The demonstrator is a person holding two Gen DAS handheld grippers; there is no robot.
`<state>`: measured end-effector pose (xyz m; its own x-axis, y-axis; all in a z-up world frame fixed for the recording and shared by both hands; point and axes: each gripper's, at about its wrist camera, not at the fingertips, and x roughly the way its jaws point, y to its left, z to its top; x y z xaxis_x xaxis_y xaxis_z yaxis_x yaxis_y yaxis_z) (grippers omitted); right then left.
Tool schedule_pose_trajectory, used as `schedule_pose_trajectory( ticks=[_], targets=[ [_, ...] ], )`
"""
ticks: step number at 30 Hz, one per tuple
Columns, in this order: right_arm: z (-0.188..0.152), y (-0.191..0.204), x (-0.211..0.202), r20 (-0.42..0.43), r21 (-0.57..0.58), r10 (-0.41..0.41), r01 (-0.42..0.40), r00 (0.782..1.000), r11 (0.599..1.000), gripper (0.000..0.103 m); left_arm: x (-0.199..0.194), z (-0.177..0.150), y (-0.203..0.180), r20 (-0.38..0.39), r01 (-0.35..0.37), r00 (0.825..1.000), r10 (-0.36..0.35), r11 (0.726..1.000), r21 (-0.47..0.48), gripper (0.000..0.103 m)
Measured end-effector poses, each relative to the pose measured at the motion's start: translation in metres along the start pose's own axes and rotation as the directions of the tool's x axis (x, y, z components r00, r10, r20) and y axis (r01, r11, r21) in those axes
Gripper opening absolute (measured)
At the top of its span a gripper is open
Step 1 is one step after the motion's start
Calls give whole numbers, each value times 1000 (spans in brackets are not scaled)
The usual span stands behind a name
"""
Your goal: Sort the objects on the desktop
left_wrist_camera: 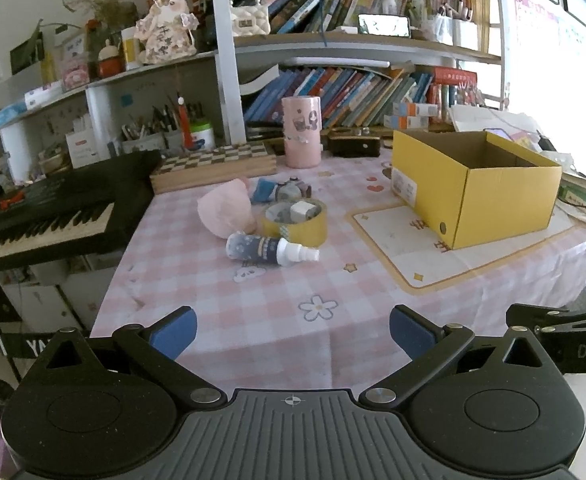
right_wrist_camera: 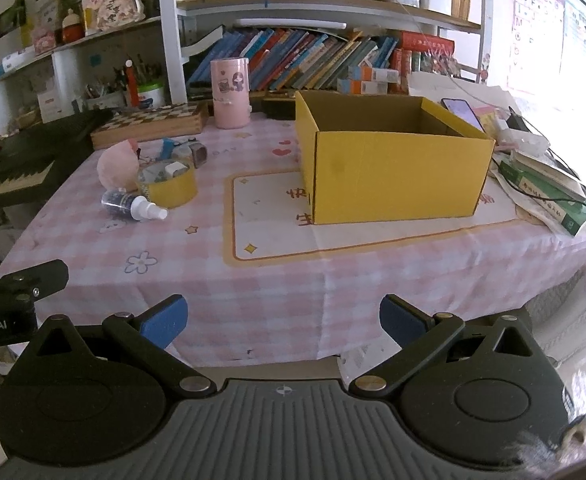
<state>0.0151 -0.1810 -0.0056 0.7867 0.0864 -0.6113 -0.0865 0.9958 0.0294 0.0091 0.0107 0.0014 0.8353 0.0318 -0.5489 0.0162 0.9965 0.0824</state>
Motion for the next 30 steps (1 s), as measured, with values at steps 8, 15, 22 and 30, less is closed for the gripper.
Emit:
schedule_pose_trajectory(
  ticks=[8,15,22,30],
  targets=[
    [2,8,-1,4,-44,-18,18,1000,999,103,-1,0,3,4,30,1000,-30,999,-10,103],
    [5,15,2,7,-84,-2,2,1000,996,103,-1,0,4,13,24,1000,-24,1000,-5,103],
    [9,21,11,-5,-96,26,-27,1000,995,103,2,1,12,15,-5,1000,5,1000,-24,103],
    [16,31,25,-22,-113,84,-86,996,990,103,7,2,19,16,-34,999,35,999,-25,103]
  ],
)
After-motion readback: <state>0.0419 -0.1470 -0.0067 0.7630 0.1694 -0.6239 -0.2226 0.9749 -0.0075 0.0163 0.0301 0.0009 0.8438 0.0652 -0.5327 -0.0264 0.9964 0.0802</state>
